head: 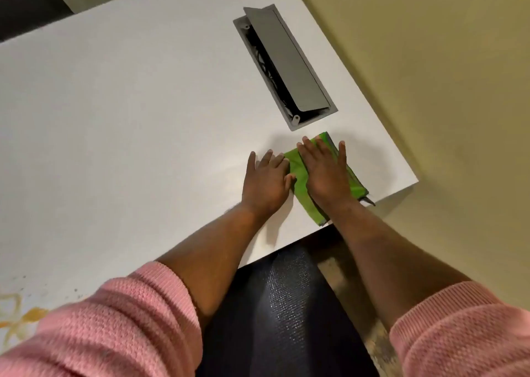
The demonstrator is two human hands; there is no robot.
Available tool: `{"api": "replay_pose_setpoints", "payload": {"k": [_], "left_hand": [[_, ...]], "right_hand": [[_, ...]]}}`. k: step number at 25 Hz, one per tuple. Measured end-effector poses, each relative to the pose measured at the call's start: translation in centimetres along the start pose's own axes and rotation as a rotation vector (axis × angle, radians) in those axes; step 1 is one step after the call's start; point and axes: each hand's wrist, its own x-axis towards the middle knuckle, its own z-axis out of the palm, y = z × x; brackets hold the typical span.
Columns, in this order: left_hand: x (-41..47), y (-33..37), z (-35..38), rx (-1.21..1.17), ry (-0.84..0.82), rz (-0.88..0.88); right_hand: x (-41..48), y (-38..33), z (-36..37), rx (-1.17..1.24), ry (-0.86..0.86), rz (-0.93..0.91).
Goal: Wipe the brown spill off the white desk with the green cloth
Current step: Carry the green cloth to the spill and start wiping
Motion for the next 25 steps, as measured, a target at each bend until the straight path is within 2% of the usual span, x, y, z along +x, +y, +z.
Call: {"api": "replay_pose_setpoints", "payload": {"k": [5,12,20,25], "left_hand": [[1.6,0.9,0.6,0.044,-0.009,-0.065],[3.0,1.5,-0.1,0.083,0.014,-0.14],[-1.4,-1.8,-4.7,0.023,0.134,-0.106],[-6.1,-6.1,-10.0,0.046,0.247,-0.135]], "right_hand": [[1.4,1.7,0.7,-0.031,-0.076,0.081],[1.8,1.9,0.5,0.04,0.041,0.11],[1.1,-3.1,-4.1,0.056,0.149,-0.015],[1.1,-9.8,-7.8,0.044,0.324,-0.171]]}}
